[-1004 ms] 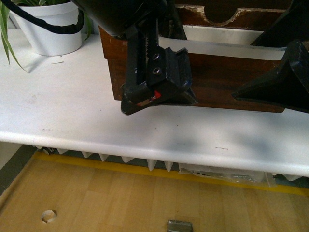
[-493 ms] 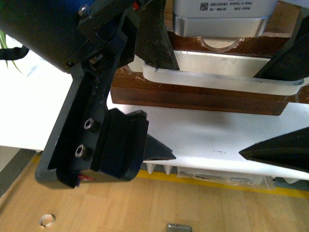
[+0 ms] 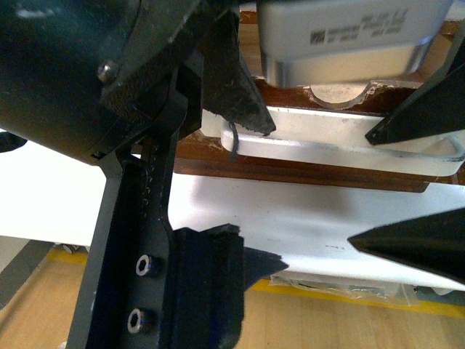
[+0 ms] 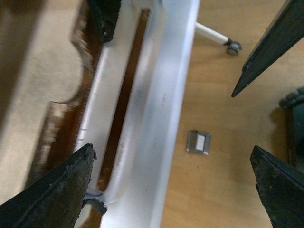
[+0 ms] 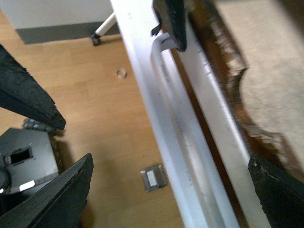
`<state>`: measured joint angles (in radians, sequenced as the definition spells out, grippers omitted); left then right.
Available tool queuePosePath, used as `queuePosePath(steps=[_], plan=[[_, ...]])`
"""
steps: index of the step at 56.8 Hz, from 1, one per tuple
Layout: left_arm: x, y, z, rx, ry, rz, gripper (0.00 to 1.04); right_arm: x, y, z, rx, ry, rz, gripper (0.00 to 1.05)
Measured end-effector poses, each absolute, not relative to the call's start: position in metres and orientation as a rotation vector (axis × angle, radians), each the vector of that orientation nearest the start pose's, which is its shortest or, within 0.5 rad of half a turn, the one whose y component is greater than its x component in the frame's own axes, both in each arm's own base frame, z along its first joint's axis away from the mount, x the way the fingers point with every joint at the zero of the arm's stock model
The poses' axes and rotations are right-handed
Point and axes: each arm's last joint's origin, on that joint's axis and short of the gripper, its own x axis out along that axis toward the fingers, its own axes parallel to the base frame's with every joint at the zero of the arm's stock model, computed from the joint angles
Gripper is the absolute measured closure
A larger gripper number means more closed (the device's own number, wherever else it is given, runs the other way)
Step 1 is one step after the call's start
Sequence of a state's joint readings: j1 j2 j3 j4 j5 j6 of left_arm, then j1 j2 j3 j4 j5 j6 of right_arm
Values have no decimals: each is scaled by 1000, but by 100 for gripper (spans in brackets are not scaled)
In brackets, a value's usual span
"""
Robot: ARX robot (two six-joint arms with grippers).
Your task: Open drawer
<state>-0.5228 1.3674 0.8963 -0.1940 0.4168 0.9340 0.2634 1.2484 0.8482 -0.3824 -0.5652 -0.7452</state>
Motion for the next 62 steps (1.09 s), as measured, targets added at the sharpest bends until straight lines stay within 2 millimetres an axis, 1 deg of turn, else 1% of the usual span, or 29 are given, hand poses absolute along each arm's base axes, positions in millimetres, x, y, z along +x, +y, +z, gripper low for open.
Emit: queuePosePath(steps=[4,8,12,15,20,23,27,30,35,40,45,50,54,62], plan=[[236,-147,256,801,152,-1110,6,232,70,256,-527,400,959,9],[230,-140,262,734,114,-1058,6,227,62,259,-511,362,888,9],[225,-133,264,684,92,-1003,6,221,52,260,-491,322,810,9],[219,-123,264,629,75,-918,6,212,42,259,-462,300,733,9],[210,-109,259,564,75,-777,6,197,30,255,-432,273,647,9],[199,-95,253,523,80,-662,6,181,22,250,-397,245,568,9],[187,-82,247,475,96,-574,6,167,16,243,-360,224,494,9],[174,-68,242,427,112,-497,6,153,10,236,-319,219,433,9],[147,-42,231,291,170,-328,6,124,-1,224,-237,211,305,9],[128,-29,220,207,206,-212,6,106,-2,215,-184,205,238,9],[114,-23,209,151,230,-136,6,98,-4,210,-143,172,186,9],[102,-17,197,85,256,-84,6,98,-7,202,-56,174,125,9],[99,-15,194,58,251,-67,6,98,-9,196,-18,187,100,9],[99,-15,195,34,246,-64,6,98,-9,196,5,185,97,9]])
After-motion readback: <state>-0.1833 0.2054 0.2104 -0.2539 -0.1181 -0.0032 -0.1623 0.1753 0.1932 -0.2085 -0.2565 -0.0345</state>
